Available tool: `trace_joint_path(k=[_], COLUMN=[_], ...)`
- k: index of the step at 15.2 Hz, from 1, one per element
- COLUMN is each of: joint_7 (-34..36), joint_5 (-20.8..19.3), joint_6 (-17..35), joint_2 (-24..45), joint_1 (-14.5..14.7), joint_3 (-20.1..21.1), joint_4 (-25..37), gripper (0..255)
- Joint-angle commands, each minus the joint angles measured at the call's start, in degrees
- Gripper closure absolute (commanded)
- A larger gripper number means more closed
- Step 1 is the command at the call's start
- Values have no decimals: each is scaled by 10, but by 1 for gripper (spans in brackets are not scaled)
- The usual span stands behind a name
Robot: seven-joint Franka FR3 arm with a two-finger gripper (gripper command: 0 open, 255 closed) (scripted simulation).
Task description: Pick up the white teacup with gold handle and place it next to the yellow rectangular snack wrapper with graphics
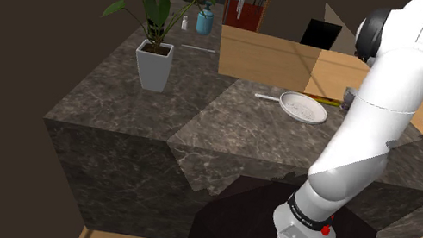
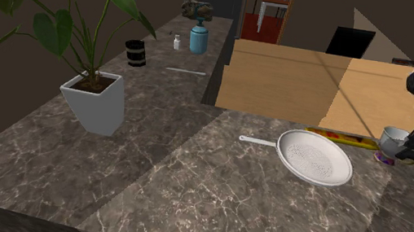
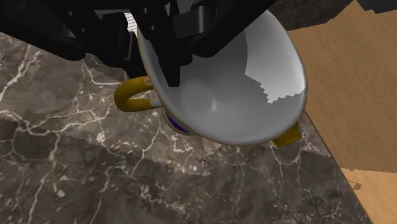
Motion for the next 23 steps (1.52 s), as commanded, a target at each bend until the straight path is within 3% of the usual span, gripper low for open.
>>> trace_joint_path(k=[1, 10, 18, 19, 23], joint_7=[-17, -82, -82, -82, -82], joint_5=[22, 110, 110, 110, 111], joint_6=[7, 45, 45, 45, 45], joint_2=[14, 66, 66, 66, 66], joint_1=[-19, -85, -85, -85, -85], joint_3=[18, 90, 90, 90, 90], joint_4=[-3, -21, -21, -21, -21], gripper=[255, 255, 255, 0, 0])
